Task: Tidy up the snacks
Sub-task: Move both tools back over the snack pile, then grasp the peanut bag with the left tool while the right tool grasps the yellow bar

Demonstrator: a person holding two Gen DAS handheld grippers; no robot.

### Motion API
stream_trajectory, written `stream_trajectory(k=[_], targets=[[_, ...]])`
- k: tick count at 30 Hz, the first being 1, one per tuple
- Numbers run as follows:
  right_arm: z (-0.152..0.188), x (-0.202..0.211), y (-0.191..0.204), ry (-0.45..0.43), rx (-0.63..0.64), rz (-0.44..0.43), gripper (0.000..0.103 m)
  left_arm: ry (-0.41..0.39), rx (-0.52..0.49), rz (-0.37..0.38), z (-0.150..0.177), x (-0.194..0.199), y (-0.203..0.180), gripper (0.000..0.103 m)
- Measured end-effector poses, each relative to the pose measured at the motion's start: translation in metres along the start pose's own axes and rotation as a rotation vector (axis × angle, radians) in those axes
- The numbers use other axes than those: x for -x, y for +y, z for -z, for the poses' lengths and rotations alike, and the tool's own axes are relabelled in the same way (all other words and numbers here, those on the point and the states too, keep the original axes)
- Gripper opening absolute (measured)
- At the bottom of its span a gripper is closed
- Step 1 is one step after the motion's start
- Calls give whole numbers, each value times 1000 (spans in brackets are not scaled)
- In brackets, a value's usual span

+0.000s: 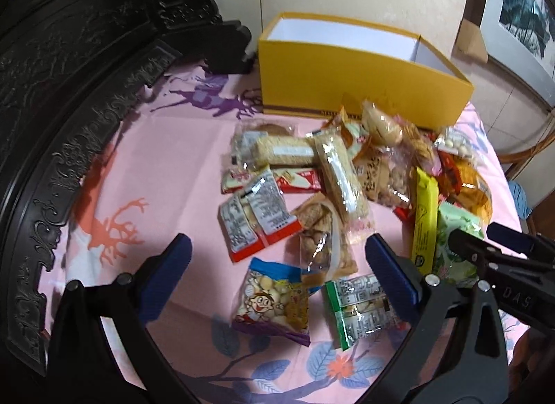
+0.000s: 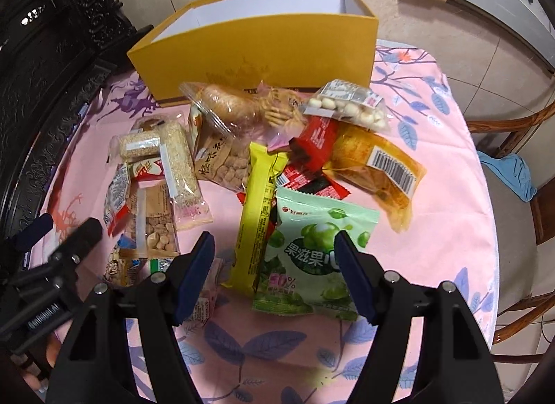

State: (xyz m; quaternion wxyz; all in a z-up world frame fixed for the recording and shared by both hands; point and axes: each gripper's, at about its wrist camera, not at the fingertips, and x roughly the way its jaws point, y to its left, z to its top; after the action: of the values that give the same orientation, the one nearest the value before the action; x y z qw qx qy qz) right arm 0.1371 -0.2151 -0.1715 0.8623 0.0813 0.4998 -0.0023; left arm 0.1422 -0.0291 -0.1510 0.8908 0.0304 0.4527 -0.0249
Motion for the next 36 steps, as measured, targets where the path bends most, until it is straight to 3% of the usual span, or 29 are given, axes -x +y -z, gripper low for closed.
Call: stream_trajectory(k=[12,17,27,36], targets=[[1,-40,1,53,-5,11,72,49,-21,6,18,-44,-11,101],[-3,-46,8,33,28,37,72,75,-23,18,24,-58,-7,101],[-7,-56,30,12,139,114,69,60,-144,39,31,-68,-32,100],[-22,-52,37,-27,189,93,66,59,-146,31,25,-82,-37,100]])
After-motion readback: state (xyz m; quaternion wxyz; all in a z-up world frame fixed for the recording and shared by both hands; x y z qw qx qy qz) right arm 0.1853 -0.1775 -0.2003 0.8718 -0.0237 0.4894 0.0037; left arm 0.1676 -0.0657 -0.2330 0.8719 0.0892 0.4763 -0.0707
